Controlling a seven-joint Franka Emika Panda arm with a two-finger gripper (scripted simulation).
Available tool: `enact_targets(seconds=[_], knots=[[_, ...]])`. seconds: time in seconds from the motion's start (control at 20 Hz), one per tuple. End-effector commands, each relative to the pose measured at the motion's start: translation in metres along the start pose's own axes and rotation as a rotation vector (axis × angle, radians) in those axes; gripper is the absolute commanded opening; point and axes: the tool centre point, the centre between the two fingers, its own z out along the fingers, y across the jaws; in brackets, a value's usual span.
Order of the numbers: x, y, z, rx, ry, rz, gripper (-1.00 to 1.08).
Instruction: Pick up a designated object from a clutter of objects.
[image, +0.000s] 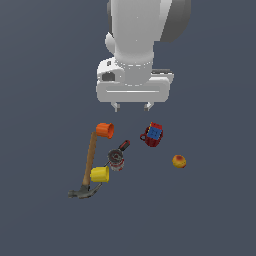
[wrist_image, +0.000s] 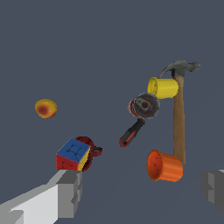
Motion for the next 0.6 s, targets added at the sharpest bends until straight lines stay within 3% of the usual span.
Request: enact_targets(seconds=[0.0, 0.55], knots=[[0.0, 0.0, 0.0, 0.0, 0.0, 0.0, 1.0], [0.0037, -0.0016, 0.0029, -0.018, -0.005, -0.056, 1.0]])
